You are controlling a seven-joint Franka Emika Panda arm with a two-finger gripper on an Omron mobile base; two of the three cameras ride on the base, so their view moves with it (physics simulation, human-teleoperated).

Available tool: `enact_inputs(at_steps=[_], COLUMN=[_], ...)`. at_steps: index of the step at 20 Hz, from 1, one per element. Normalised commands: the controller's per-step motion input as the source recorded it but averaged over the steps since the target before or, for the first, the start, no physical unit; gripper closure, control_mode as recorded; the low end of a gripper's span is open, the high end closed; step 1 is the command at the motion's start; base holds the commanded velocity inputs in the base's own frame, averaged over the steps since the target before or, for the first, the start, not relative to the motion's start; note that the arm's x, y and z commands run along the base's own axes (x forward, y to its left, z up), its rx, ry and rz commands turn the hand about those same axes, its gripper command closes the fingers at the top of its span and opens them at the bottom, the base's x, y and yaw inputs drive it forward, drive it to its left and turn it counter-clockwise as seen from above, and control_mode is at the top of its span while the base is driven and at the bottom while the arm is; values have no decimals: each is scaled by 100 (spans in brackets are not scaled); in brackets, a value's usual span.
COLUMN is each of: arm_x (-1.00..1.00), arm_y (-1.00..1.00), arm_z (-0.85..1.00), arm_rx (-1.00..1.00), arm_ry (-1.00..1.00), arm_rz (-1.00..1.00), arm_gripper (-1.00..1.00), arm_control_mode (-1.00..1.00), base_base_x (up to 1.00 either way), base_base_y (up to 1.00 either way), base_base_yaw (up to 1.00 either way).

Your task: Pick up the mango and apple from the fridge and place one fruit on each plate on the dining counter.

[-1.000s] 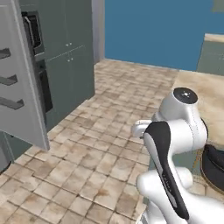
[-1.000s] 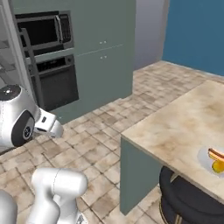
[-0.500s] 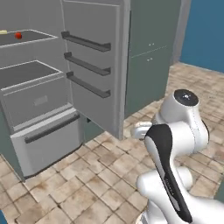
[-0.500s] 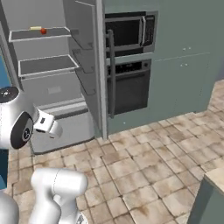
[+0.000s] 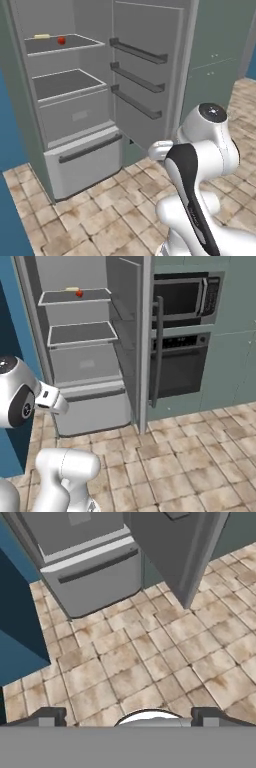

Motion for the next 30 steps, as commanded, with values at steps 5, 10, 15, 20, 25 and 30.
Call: enact_inputs(at_steps=[5,10,15,20,25,30], arm_x=[0,0,0,0,0,0], arm_y=[0,0,0,0,0,0], arm_z=[0,0,0,0,0,0], arm_rx=[0,0,0,0,0,0], arm_ry=[0,0,0,0,0,0], arm_rz=[0,0,0,0,0,0], arm_gripper=[-100,-100,-100,-100,-100,-100], arm_control_mode=[100,100,100,100,100,100], base_base_x=[100,100,100,89,67,98], base_base_y=[-7,-5,0,3,0,0], base_base_yaw=[22,8,9,9,7,0])
